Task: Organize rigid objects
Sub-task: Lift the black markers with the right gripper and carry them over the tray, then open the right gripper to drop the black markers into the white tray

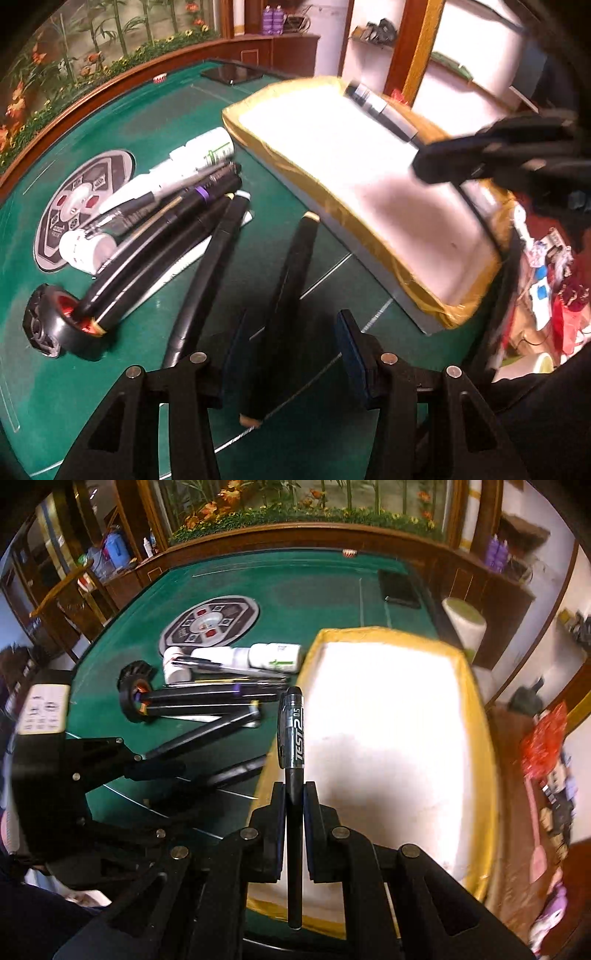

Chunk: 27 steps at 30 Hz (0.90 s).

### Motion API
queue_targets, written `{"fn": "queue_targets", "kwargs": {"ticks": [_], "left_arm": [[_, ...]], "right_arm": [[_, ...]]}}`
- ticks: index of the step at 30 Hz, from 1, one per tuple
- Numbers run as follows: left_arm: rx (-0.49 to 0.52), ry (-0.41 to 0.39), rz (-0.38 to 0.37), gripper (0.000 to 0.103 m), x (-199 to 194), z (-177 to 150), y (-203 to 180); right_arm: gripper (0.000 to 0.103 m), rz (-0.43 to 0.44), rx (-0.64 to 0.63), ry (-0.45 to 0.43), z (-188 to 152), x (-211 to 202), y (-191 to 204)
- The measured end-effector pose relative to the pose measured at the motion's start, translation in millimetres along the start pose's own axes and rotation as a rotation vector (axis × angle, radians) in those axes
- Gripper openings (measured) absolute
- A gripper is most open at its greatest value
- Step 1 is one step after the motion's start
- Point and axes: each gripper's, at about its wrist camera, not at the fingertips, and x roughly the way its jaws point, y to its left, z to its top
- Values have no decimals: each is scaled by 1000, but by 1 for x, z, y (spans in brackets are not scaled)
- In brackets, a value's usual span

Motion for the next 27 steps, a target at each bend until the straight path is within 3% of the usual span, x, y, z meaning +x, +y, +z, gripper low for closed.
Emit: {"fn": "queue_targets", "kwargs": {"ticks": [4, 6, 8, 27], "left_arm": [[2, -4, 46, 40, 11, 3, -5], [-1, -6, 51, 23, 12, 6, -6], [-15, -13, 59, 15, 12, 8, -7], [-136, -97, 42, 15, -21, 17, 9]], "right_arm": [[8, -24, -43, -15, 0, -3, -5], [8, -29, -52, -18, 0, -2, -8], [8, -23, -55, -20, 0, -2, -11], [8, -21, -89, -13, 7, 5, -9]]}}
